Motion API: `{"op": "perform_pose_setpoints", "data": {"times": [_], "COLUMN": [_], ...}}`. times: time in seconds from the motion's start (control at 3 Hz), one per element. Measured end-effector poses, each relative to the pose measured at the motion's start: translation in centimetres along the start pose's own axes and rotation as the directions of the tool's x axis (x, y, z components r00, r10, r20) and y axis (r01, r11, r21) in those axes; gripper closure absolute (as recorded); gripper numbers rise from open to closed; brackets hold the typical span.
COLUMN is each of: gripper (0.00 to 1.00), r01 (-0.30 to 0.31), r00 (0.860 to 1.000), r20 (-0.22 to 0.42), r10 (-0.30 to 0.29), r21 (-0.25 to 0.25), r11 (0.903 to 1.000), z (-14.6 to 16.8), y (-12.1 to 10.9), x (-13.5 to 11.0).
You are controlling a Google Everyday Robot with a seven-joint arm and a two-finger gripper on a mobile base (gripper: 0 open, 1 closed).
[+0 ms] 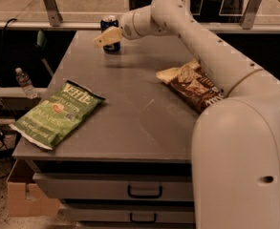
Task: Knock pepsi can over
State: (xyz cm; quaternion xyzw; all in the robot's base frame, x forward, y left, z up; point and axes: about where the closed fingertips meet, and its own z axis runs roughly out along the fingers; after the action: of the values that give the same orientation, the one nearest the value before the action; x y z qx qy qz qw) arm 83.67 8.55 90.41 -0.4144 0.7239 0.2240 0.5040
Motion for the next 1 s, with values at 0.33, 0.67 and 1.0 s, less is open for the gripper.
{"op": "perform_pose_setpoints", "data": {"times": [0.33, 0.67, 1.0], "gripper": [0.00, 0.17, 0.42], "r01": [-0.018, -0.044, -0.057], "r00": [0.999, 0.998, 0.998], "r20": [-0.033, -0.042, -0.030], "r10": [0.018, 0.045, 0.059], "r21": [0.023, 0.033, 0.045], "r11": [0.9996, 0.9985, 0.9973], "z": [1.7, 3.0, 3.3], "y": [-0.1, -0.2, -0.9], "x": [0.3, 0.6, 0.4]}}
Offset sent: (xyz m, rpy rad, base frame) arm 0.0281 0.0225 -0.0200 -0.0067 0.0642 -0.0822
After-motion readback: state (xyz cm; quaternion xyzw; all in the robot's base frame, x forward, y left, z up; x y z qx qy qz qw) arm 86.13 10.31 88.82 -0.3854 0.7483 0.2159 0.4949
